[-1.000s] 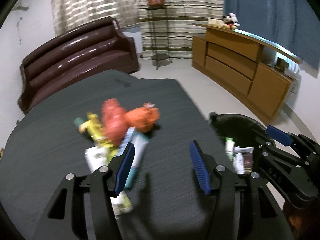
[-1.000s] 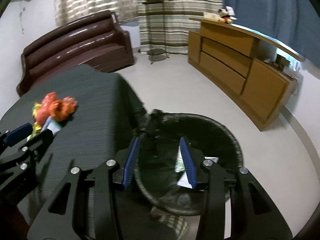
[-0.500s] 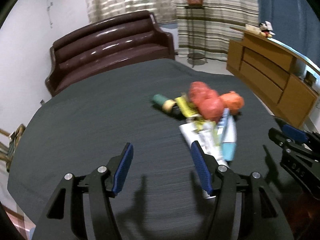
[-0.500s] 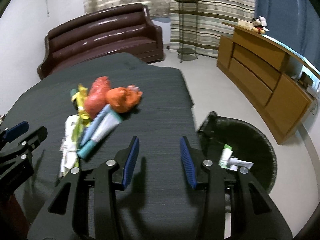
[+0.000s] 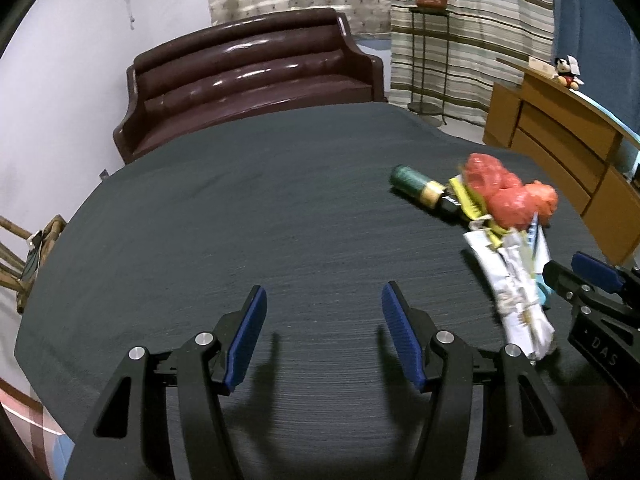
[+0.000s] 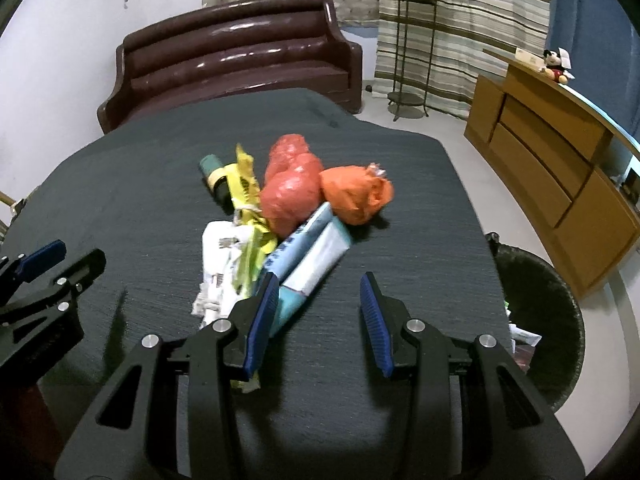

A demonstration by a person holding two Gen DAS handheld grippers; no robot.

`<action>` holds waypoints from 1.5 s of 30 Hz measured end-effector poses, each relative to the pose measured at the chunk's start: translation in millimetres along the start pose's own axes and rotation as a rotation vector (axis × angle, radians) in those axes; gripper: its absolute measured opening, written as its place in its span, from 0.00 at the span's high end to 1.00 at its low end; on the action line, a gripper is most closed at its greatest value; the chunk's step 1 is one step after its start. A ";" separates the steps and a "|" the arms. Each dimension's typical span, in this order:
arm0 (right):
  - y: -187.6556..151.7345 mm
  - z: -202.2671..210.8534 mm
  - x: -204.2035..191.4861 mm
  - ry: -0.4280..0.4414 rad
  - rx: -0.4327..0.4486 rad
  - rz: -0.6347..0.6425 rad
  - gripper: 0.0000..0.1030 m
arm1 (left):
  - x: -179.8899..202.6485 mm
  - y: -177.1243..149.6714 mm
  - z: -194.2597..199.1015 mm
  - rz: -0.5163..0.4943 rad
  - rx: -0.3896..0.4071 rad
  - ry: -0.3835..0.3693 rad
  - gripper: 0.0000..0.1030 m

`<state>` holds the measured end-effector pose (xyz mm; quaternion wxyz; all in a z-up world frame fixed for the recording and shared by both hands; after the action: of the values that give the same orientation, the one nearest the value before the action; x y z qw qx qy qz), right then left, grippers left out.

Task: Collect trash
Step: 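Move both open tools back from the bin to the trash pile, then grasp the light blue tube with the right tool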

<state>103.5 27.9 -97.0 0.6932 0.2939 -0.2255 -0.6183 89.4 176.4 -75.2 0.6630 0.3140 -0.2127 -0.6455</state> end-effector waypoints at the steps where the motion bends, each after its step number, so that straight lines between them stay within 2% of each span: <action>1: 0.1 -2.2 -1.5 -0.006 -0.007 0.003 0.60 | -3.3 -0.7 -1.3 0.007 -0.005 0.001 0.43; 10: 1.5 -11.1 4.9 -0.064 -0.042 -0.010 0.60 | -7.5 1.0 -10.5 0.027 -0.018 -0.020 0.43; 19: 6.0 -21.5 7.6 -0.069 -0.054 -0.009 0.60 | -1.0 3.2 -14.3 0.025 -0.026 -0.052 0.42; 21: 5.8 -22.2 8.2 -0.057 -0.059 -0.007 0.62 | 4.2 2.7 -12.9 0.024 -0.028 -0.061 0.42; 23: 4.8 -20.1 10.7 -0.056 -0.057 0.001 0.74 | 9.7 2.9 -12.3 0.021 -0.030 -0.070 0.42; 28: 2.8 -17.2 20.1 -0.052 -0.058 -0.002 0.89 | 31.4 2.5 -5.9 0.009 -0.030 -0.099 0.42; 38: -7.2 -0.8 48.3 -0.037 -0.028 -0.031 0.89 | 72.1 4.9 0.4 -0.021 -0.031 -0.146 0.42; 45: -10.2 -0.2 59.1 -0.012 -0.028 -0.058 0.89 | 84.9 8.3 -5.5 -0.013 -0.053 -0.164 0.39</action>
<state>104.1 -31.2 -107.1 0.6778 0.2867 -0.2122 -0.6430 105.6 93.0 -83.9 0.6471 0.2438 -0.2471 -0.6788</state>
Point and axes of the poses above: each gripper's, at about its wrist camera, not at the fingertips, and z roughly against the way its jaws point, x to its right, y to its top, the point moved 7 cm from there along -z, roughly the way its jaws point, and after that the axes turned 3 degrees about -z, right-handed, at the moved point
